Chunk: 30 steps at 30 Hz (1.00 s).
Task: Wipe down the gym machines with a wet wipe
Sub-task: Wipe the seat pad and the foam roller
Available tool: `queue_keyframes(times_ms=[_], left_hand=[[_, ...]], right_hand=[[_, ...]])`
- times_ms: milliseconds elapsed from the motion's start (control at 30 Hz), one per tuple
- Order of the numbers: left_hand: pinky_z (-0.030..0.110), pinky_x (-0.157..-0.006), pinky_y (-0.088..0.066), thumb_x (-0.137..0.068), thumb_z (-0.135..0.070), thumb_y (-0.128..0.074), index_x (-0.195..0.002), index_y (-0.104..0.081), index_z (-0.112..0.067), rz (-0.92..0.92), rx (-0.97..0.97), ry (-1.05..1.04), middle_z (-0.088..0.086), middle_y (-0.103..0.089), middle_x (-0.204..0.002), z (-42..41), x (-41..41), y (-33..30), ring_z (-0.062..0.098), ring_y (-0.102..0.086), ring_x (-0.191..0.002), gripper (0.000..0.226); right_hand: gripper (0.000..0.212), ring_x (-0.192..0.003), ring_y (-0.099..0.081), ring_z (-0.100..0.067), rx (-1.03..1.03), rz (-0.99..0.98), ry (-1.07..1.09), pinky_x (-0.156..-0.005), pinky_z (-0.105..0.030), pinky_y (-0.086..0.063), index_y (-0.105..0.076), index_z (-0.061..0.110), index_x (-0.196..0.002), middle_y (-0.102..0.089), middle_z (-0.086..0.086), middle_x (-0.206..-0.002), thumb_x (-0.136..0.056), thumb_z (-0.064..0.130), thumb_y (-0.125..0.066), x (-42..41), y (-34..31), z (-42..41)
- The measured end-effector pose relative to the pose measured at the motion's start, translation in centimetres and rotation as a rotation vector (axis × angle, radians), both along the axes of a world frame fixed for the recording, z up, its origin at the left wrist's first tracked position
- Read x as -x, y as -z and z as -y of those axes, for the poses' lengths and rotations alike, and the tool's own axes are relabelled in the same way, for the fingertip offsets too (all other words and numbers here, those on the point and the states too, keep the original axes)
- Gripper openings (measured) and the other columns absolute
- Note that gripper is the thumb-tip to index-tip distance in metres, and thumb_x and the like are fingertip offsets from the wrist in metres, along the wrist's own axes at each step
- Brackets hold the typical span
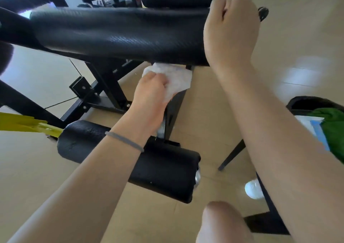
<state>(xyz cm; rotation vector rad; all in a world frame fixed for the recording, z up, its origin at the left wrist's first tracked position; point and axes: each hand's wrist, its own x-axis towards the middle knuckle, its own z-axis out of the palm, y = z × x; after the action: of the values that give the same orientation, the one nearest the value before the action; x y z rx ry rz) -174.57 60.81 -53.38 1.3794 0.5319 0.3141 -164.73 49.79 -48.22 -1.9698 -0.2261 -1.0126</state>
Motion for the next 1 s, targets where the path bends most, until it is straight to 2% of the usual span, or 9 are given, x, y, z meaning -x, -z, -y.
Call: queue_keyframes(times_ms=[133, 233, 300, 400, 467, 533, 700, 833, 1000], left_hand=[[0.023, -0.050, -0.038, -0.098, -0.008, -0.039, -0.072, -0.047, -0.011, -0.124, -0.657, 0.233, -0.011, -0.049, -0.055, -2.2, 4.4, 4.9, 0.001, -0.043, -0.048, 0.028], [0.027, -0.051, -0.034, -0.102, -0.012, -0.039, -0.067, -0.043, -0.015, -0.182, -0.979, 0.382, -0.009, -0.046, -0.058, -3.9, 7.4, 9.0, 0.007, -0.041, -0.052, 0.035], [0.033, -0.067, -0.046, -0.104, -0.013, -0.040, -0.088, -0.061, -0.014, -0.158, -1.136, 0.477, -0.007, -0.061, -0.085, -4.5, 9.2, 11.1, 0.015, -0.056, -0.078, 0.026], [0.027, -0.113, -0.036, -0.100, -0.009, -0.044, -0.132, -0.063, -0.016, -0.134, -1.338, 0.636, -0.002, -0.056, -0.143, -4.4, 11.3, 13.8, 0.018, -0.048, -0.134, 0.037], [0.026, -0.121, -0.020, -0.099, -0.013, -0.042, -0.147, -0.049, -0.016, -0.138, -1.492, 0.699, 0.000, -0.043, -0.156, -3.7, 12.7, 15.2, 0.016, -0.036, -0.147, 0.049], [0.034, -0.124, -0.017, -0.097, -0.022, -0.035, -0.152, -0.041, -0.014, -0.128, -1.580, 0.692, 0.004, -0.037, -0.160, -3.1, 13.6, 16.1, 0.018, -0.028, -0.151, 0.056], [0.040, -0.127, -0.012, -0.100, -0.031, -0.029, -0.153, -0.040, -0.013, -0.073, -1.645, 0.661, 0.007, -0.026, -0.165, -1.6, 14.9, 17.5, 0.021, -0.015, -0.155, 0.058], [0.039, -0.119, -0.026, -0.102, -0.029, -0.027, -0.145, -0.046, -0.018, -0.182, -1.654, 0.459, 0.004, -0.043, -0.153, -7.3, 14.1, 17.4, 0.025, -0.038, -0.141, 0.048], [0.048, -0.120, -0.026, -0.099, -0.026, -0.025, -0.101, -0.071, -0.009, -0.306, -1.642, 0.317, 0.021, -0.050, -0.146, -7.1, 14.1, 17.0, 0.037, -0.039, -0.141, 0.048]], right_hand=[[0.044, -0.121, -0.056, -0.022, -0.118, 0.054, 0.009, -0.106, -0.037, -0.041, -0.054, 0.003, -0.135, -0.060, -0.006, -0.129, -0.100, 0.027, -0.044, 6.1, 5.4, -0.3], [0.053, -0.138, -0.043, -0.020, -0.077, -0.239, -0.119, -0.112, -0.034, -0.038, -0.035, 0.008, -0.152, -0.042, -0.010, -0.153, -0.104, 0.029, -0.041, 10.8, 12.6, -0.2], [0.056, -0.143, -0.038, -0.018, -0.044, -0.531, -0.141, -0.116, -0.036, -0.035, -0.028, 0.016, -0.156, -0.037, -0.005, -0.158, -0.107, 0.039, -0.034, 13.2, 17.2, 0.4], [0.050, -0.130, -0.051, -0.020, -0.051, -0.879, -0.265, -0.107, -0.037, -0.042, -0.046, 0.023, -0.144, -0.057, -0.001, -0.139, -0.107, 0.048, -0.024, 15.9, 21.3, 0.8], [0.036, -0.098, -0.057, -0.022, -0.131, -0.964, -0.291, -0.079, -0.032, -0.044, -0.056, 0.026, -0.100, -0.062, 0.002, -0.098, -0.108, 0.042, -0.025, 16.9, 22.4, 0.3], [0.038, -0.083, -0.050, -0.019, -0.202, -0.971, -0.243, -0.067, -0.033, -0.033, -0.050, 0.022, -0.085, -0.051, 0.008, -0.078, -0.109, 0.039, -0.027, 17.3, 22.6, -0.3], [0.047, -0.076, -0.044, -0.008, -0.305, -1.023, -0.207, -0.076, -0.028, -0.026, -0.064, 0.012, -0.110, -0.046, 0.019, -0.079, -0.110, 0.038, -0.025, 17.3, 22.7, -0.4], [0.050, -0.073, -0.047, -0.012, -0.223, -0.979, -0.203, -0.070, -0.030, -0.032, -0.055, 0.014, -0.081, -0.048, 0.006, -0.075, -0.111, 0.040, -0.025, 17.4, 22.9, -0.5], [0.052, -0.071, -0.050, -0.020, -0.177, -0.903, -0.130, -0.060, -0.035, -0.033, -0.045, 0.016, -0.067, -0.050, 0.000, -0.069, -0.110, 0.039, -0.026, 17.6, 23.1, -1.0]])
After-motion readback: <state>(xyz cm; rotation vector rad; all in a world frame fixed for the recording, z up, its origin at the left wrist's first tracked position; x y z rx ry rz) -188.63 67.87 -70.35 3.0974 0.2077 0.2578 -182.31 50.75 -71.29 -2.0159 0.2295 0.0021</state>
